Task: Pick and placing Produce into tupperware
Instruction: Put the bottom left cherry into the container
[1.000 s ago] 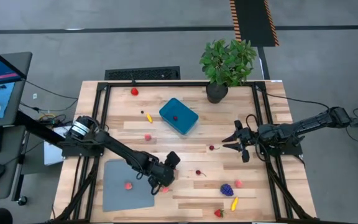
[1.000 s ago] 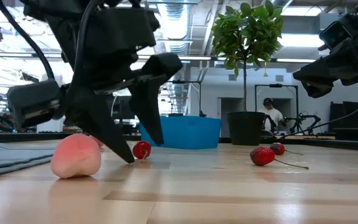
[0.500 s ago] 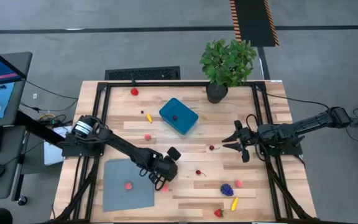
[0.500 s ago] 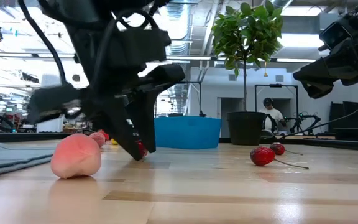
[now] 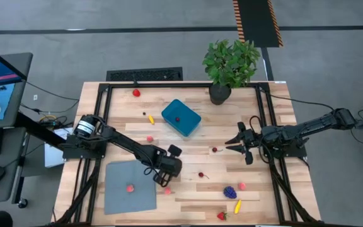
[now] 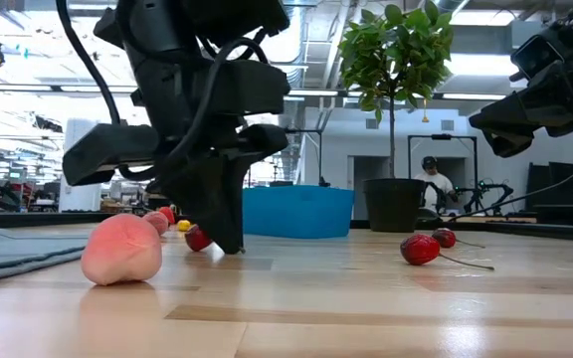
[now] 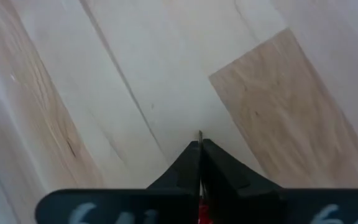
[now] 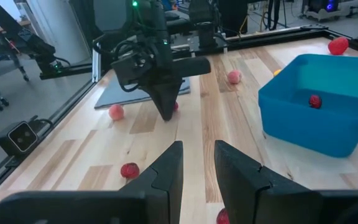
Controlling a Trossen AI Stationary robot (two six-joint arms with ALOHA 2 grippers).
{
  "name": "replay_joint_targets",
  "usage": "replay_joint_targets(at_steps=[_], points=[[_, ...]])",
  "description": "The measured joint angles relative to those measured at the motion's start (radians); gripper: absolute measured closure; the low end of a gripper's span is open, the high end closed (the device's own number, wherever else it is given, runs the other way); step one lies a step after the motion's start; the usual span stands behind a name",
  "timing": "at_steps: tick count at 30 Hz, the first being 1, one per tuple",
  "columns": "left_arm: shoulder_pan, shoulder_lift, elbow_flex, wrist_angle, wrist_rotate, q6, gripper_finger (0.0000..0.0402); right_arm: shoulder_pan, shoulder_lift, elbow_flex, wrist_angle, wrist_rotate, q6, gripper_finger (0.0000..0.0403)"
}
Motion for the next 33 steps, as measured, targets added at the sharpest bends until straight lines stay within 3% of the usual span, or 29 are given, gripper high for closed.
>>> replay_joint_targets(at_steps=[6, 13, 19, 24, 29, 33], points=[[0.003, -0.001, -0.003, 0.049, -0.026, -0.06, 0.0401, 0.0, 0.0, 0.0, 0.0, 0.001, -0.004, 0.029], [0.016, -0.015, -0.003, 0.218, 0.102, -0.126, 0.0401, 0.0, 0.0, 0.0, 0.0, 0.002, -0.024, 0.029], [0.014, -0.125, -0.03, 0.281, 0.1, -0.137, 0.0401, 0.0, 0.0, 0.0, -0.013, 0.001, -0.025, 0.029], [-0.002, -0.32, -0.214, 0.451, 0.011, -0.185, 0.0401, 0.0, 0.0, 0.0, -0.031, 0.001, -0.021, 0.029], [-0.028, -0.554, -0.482, 0.739, -0.154, -0.231, 0.0401, -0.001, 0.0, 0.0, -0.028, 0.002, -0.04, 0.029], [-0.034, -0.713, -0.667, 0.976, -0.159, -0.228, 0.0401, -0.001, 0.0, 0.0, 0.022, 0.01, -0.08, 0.029]])
